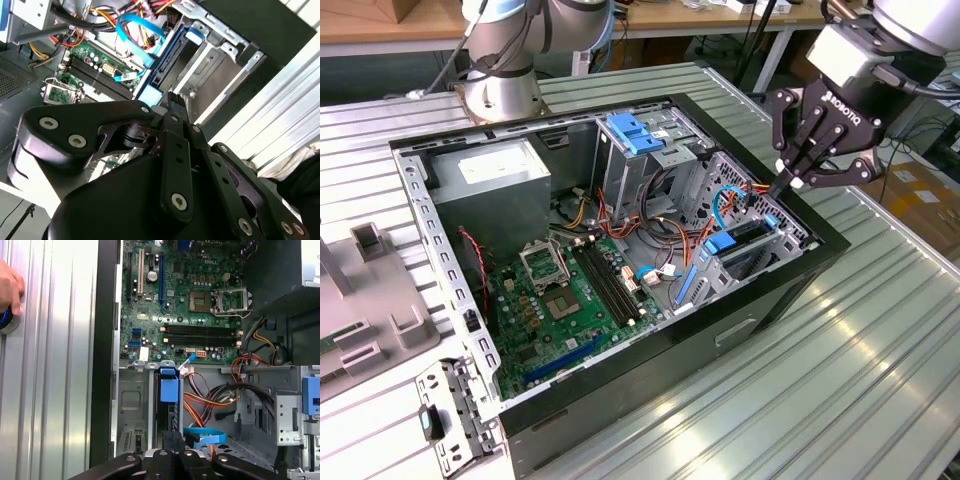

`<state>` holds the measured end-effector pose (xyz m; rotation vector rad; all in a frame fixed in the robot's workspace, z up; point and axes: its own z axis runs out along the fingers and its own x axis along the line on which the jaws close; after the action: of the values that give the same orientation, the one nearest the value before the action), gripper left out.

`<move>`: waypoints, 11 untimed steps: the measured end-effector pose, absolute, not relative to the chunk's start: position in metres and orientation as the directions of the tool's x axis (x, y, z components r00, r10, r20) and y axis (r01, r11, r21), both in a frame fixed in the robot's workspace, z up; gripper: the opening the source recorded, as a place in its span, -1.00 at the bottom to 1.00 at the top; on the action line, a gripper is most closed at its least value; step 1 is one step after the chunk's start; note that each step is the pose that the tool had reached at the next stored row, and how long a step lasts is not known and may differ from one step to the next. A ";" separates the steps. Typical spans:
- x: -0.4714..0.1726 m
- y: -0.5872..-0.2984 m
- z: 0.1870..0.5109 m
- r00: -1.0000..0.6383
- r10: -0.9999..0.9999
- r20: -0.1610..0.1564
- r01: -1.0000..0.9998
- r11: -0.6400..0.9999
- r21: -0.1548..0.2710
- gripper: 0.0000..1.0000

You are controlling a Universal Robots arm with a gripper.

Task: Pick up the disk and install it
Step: 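Insert the disk into the insertion slot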

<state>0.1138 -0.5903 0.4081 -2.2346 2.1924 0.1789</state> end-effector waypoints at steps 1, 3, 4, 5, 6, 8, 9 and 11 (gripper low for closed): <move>0.117 -0.590 0.407 0.016 -0.996 -0.085 -0.997 -0.022 0.076 -0.79; 0.123 -0.590 0.404 0.016 -0.996 -0.085 -0.997 -0.022 0.076 -0.79; 0.124 -0.590 0.404 0.016 -0.996 -0.085 -0.997 -0.022 0.076 -0.79; 0.126 -0.590 0.403 0.016 -0.996 -0.085 -0.997 -0.022 0.076 -0.79; 0.128 -0.590 0.403 0.016 -0.996 -0.085 -0.997 -0.022 0.076 -0.79; 0.132 -0.590 0.402 0.016 -0.996 -0.085 -0.997 -0.022 0.076 -0.79; 0.134 -0.590 0.401 0.016 -0.996 -0.085 -0.997 -0.022 0.076 -0.79; 0.138 -0.590 0.400 0.016 -0.996 -0.085 -0.997 -0.022 0.076 -0.79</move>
<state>0.1383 -0.5903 0.3995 -2.2347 2.1928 0.1791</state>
